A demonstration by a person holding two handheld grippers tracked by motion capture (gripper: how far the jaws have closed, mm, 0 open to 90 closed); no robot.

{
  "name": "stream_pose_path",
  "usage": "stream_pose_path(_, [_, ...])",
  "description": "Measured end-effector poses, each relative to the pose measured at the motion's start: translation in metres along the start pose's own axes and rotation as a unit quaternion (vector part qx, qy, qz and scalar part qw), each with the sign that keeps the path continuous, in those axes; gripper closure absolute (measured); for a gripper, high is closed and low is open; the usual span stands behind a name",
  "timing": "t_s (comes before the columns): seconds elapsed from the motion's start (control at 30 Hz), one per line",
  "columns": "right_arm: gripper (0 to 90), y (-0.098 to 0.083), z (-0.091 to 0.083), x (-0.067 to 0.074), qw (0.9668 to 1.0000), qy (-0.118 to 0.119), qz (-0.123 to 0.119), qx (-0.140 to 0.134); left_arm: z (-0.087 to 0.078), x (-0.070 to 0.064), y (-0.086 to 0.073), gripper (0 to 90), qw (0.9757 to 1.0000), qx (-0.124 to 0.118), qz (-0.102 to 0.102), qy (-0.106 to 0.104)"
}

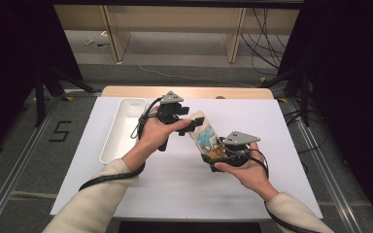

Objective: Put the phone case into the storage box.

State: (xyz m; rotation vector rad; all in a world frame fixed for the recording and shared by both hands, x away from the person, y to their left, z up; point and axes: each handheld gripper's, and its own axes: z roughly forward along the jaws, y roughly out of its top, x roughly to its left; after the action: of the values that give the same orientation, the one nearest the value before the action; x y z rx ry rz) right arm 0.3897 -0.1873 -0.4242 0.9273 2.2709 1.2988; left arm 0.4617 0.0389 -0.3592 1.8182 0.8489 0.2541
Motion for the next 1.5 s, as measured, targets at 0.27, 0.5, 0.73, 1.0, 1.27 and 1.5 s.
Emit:
stream_pose_path(0.27, [11.9, 0.001, -0.001, 0.001, 0.9999, -0.007, -0.008, -0.004, 0.011, -0.001, 0.001, 39.6, 0.9997, 0.016, -0.020, -0.003])
stream_pose_path(0.5, [11.8, 0.002, 0.000, 0.001, 0.9998, -0.011, -0.016, -0.005, 0.016, 0.002, -0.001, 46.4, 0.9990, 0.021, -0.038, -0.009])
stream_pose_path(0.73, [11.8, 0.002, 0.001, 0.002, 0.9997, -0.015, -0.020, -0.003, 0.018, 0.002, -0.001, 56.6, 0.9979, 0.023, -0.057, -0.018])
stream_pose_path(1.0, [11.6, 0.001, 0.002, 0.002, 0.9994, -0.022, -0.028, 0.000, 0.016, 0.005, 0.000, 65.8, 0.9955, 0.015, -0.085, -0.037])
stream_pose_path(1.27, [24.7, -0.001, 0.006, 0.004, 0.9986, -0.031, -0.042, 0.007, 0.010, -0.008, 0.003, 79.3, 0.9989, 0.000, -0.029, -0.036])
stream_pose_path(1.5, [17.6, 0.001, 0.003, -0.006, 0.9997, -0.013, -0.020, -0.007, 0.005, -0.010, 0.008, 79.5, 0.9987, 0.000, -0.012, -0.050])
